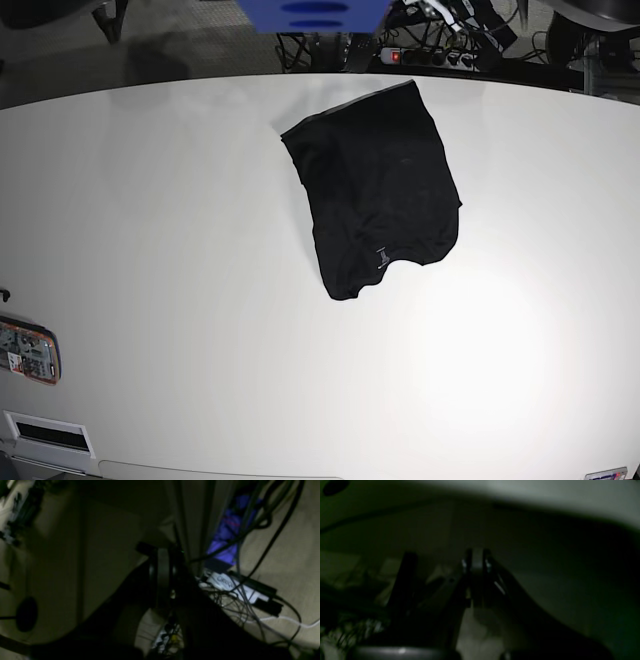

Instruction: Fold the T-shirt properly

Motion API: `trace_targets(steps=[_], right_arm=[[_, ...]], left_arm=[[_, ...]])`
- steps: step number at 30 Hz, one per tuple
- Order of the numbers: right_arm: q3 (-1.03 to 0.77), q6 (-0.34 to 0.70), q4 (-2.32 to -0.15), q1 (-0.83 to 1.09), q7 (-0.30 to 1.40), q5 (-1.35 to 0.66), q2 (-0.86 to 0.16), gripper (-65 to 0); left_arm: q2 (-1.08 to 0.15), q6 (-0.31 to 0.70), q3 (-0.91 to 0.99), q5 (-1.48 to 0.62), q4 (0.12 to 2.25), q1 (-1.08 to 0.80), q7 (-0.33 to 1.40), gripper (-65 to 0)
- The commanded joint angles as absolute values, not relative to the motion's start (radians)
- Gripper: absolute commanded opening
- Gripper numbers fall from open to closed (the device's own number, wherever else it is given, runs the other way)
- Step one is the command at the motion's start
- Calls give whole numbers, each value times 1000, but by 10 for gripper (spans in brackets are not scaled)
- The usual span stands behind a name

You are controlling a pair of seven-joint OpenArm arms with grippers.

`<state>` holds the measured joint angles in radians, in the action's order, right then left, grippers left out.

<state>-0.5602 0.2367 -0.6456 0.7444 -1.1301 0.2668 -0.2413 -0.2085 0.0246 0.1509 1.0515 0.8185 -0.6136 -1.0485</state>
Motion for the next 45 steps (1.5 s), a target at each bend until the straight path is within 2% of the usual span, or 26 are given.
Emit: trace_targets(steps=[1, 4, 9, 14, 17, 20, 24, 27, 32, 45], right_arm=[[-567, 237, -595, 768, -1153, 257, -249, -650], [-527, 237, -423, 648, -1153, 257, -240, -650], [-377, 237, -68, 418, -1153, 257, -239, -650], [-243, 237, 0, 344, -1110, 255, -236, -650], [-174, 237, 0, 323, -915, 255, -203, -650], [-119, 237, 0, 320, -585, 255, -173, -650], [-48, 237, 0, 320, -131, 255, -159, -650], [-15, 237, 0, 300, 79, 252, -159, -650], [-12, 237, -61, 194, 137, 249, -160, -650], [-12, 237, -58, 188, 142, 249, -162, -650]], left_arm=[[-214, 19, 145, 1040, 777, -598, -1067, -650], [-214, 19, 136, 1040, 605, -538, -1056, -650], [-216, 19, 81, 1040, 297, -406, -917, -650], [-226, 19, 13, 1033, 96, -269, -710, -650], [-223, 19, 13, 1033, 48, -197, -450, -650], [-193, 19, 16, 1032, 54, -176, -229, -650], [-165, 19, 19, 1030, 81, -153, -53, -650], [-148, 19, 19, 1027, 79, -122, 10, -650], [-133, 19, 18, 1029, 79, -119, 8, -650], [-137, 19, 13, 1035, 79, -102, 7, -650]])
